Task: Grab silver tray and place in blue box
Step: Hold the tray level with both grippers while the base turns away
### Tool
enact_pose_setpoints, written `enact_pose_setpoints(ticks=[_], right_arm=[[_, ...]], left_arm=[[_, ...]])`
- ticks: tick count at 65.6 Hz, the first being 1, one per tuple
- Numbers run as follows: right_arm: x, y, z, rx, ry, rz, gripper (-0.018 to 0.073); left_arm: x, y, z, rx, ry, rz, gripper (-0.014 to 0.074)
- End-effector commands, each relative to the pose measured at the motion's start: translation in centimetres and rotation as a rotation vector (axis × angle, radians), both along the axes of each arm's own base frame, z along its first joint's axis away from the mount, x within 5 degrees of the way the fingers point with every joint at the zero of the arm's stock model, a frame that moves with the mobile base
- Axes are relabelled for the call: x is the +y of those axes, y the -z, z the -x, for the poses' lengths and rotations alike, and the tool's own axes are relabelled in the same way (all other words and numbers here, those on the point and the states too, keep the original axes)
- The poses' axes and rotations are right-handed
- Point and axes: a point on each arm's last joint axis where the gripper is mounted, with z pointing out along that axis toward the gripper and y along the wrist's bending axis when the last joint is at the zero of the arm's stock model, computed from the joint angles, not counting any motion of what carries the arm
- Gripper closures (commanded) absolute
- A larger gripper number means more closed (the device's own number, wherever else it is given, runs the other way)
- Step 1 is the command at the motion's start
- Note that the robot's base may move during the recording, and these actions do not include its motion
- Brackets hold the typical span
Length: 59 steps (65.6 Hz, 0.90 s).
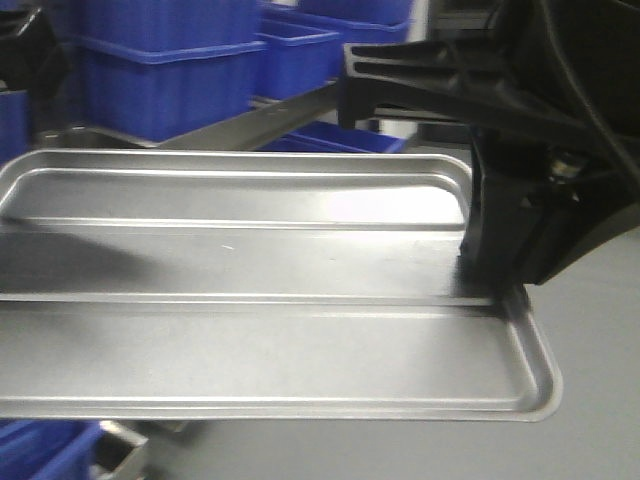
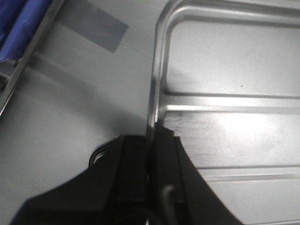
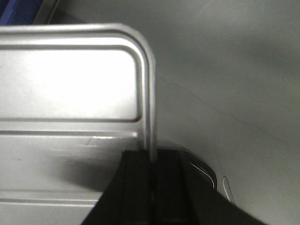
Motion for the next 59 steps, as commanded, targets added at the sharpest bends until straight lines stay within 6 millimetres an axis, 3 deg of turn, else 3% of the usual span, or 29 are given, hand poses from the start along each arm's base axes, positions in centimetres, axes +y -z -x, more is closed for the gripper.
enact_pose_setpoints(ticks=[1, 59], right_arm=[[-0.46, -1.54, -0.13, -0.064, -0.008, -0.009, 0.0503], [-0.46, -1.54, -0.13, -0.064, -0.008, -0.009, 0.0503]], left_arm=[[0.15, -1.13, -0.10, -0.045, -0.003, 0.016, 0.0701], [0.15, -1.13, -0.10, -0.045, -0.003, 0.016, 0.0701]])
